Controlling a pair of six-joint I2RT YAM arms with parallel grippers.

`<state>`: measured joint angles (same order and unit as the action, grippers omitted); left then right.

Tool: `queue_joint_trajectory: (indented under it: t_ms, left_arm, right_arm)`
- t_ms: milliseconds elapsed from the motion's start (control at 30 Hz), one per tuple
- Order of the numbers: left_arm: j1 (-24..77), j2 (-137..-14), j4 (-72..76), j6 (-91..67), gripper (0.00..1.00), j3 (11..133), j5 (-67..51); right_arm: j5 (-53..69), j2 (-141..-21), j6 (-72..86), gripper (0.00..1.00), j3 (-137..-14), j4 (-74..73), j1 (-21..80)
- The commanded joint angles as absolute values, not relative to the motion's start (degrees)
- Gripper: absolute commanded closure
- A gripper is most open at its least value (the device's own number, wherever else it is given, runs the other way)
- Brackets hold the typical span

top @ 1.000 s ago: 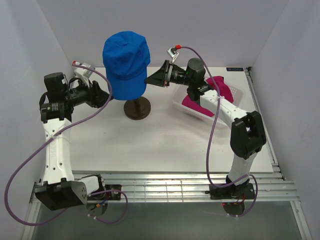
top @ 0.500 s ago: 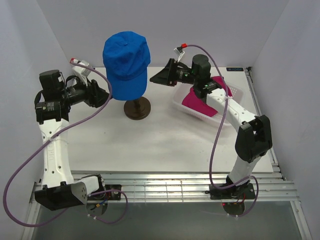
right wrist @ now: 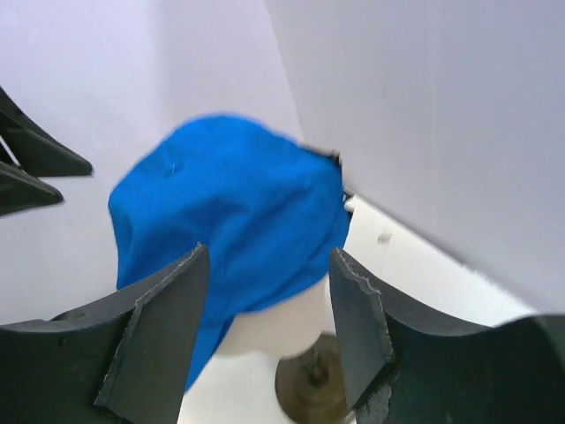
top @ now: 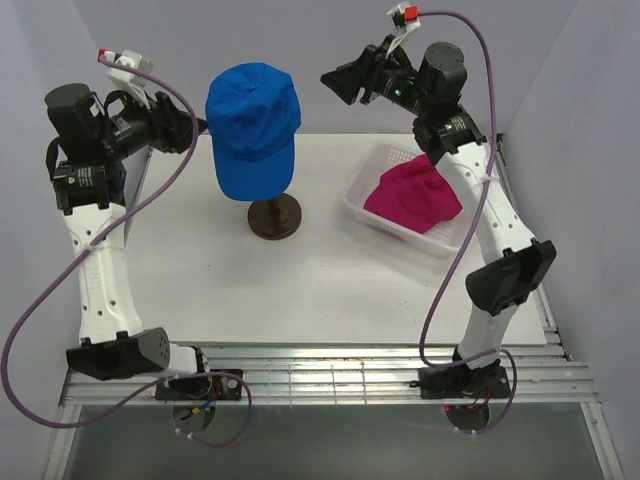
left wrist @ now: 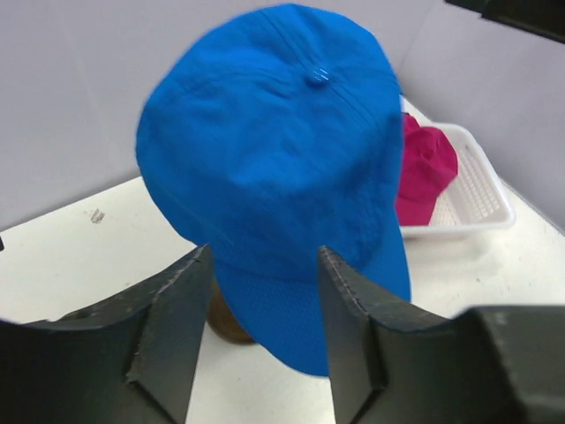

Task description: Stack the hats

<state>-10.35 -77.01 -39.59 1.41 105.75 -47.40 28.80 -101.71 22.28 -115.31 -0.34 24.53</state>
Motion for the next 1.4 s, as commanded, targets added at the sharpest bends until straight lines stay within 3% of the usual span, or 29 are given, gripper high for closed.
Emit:
queue_joint_trajectory:
  t_ms: [0, 100, 167, 300, 467, 733, 900, 1100, 1167, 1367]
  left_arm:
    - [-10.37, -83.13, -33.93, -7.1, 0.37, 108.79, -43.76]
    - [-10.37, -88.58, -31.38, -11.06, 0.29, 112.48, -43.69]
    - [-10.37, -93.04, -27.8, -13.08, 0.26, 115.29, -41.76]
    - [-10.37, -95.96, -25.14, -15.11, 0.26, 117.59, -42.45]
    - [-10.37, -98.7, -22.16, -18.71, 0.4, 117.43, -45.52]
    - [-9.58, -98.7, -19.69, -19.87, 0.45, 112.77, -48.95]
    - [-7.39, -98.26, -19.6, -18.81, 0.51, 109.52, -48.78]
    - [-5.8, -98.44, -19.34, -18.63, 0.69, 107.67, -49.04]
    - [-5.71, -98.18, -19.34, -18.46, 0.77, 106.79, -48.96]
    - [-5.63, -97.21, -19.34, -17.75, 0.78, 104.86, -48.43]
  right_arm:
    - [26.19, -110.7, 21.26, 0.38, -127.73, -4.03, 24.08]
    - [24.7, -114.86, 27.32, 0.37, -131.13, -0.98, 24.52]
    - [25.83, -115.22, 32.74, 0.39, -125.63, 9.07, 24.96]
    - [25.84, -117.15, 34.98, 0.41, -127.96, 12.13, 26.19]
    - [25.05, -119.44, 36.3, 0.46, -131.05, 12.83, 29.09]
    - [26.01, -121.46, 40.43, 0.53, -126.3, 15.47, 29.97]
    - [25.75, -121.29, 40.17, 0.73, -125.34, 14.59, 29.97]
    - [28.21, -122.34, 42.62, 0.92, -124.45, 14.59, 30.06]
    - [27.95, -122.43, 42.63, 0.92, -124.1, 13.62, 30.15]
    - [28.04, -122.17, 42.46, 0.92, -119.62, 12.14, 30.41]
